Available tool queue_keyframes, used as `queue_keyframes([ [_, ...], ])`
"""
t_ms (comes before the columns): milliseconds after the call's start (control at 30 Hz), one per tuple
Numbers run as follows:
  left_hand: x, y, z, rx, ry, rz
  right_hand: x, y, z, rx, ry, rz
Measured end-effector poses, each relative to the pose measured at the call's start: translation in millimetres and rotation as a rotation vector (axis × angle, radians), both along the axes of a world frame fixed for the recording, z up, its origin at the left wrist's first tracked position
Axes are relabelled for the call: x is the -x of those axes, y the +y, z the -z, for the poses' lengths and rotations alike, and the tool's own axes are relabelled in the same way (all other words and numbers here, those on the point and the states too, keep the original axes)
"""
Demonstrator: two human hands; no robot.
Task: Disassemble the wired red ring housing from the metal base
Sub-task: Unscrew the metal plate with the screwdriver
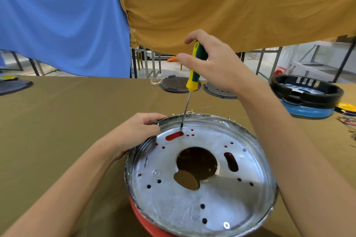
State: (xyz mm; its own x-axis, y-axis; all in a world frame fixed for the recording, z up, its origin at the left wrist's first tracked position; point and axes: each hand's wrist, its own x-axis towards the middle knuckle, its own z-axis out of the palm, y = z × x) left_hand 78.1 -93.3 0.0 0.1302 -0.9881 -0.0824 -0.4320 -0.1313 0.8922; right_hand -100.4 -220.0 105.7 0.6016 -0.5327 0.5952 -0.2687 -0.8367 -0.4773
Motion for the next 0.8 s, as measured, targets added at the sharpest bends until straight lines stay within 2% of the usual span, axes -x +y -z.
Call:
queue_keyframes([
  [100,1.2,0.9,-2.2,0.003,-0.006,-0.002,-4.5,-2.3,1.8,0.079,-0.060,0.089],
  [167,1.6,1.6,-3.7,-0.001,-0.007,-0.005,-4.2,-3.4,1.2,0.053,-0.082,0.077],
  [367,1.9,2.9,-6.0,-0.028,-0.032,-0.016,2.7,-4.3,-4.5,-0.286,-0.213,-0.114],
  [400,1.6,3.0,-6.5,-0.032,-0.037,-0.016,1.8,-3.5,-4.7,-0.287,-0.206,-0.107],
  [500,0.4,3.6,-7.4,-0.042,-0.056,-0.013,-2.4,0.2,-1.2,-0.086,-0.087,-0.017],
  [567,0.3,3.8,-8.3,-0.044,-0.062,-0.008,-1.4,0.9,-1.5,-0.013,-0.081,0.028],
  [733,0.1,5.1,-8.8,-0.042,-0.073,-0.001,2.8,1.7,-7.4,-0.177,-0.112,-0.060],
  [800,0.0,5.1,-8.8,-0.040,-0.080,0.000,2.0,3.2,-6.1,-0.161,-0.094,-0.047],
])
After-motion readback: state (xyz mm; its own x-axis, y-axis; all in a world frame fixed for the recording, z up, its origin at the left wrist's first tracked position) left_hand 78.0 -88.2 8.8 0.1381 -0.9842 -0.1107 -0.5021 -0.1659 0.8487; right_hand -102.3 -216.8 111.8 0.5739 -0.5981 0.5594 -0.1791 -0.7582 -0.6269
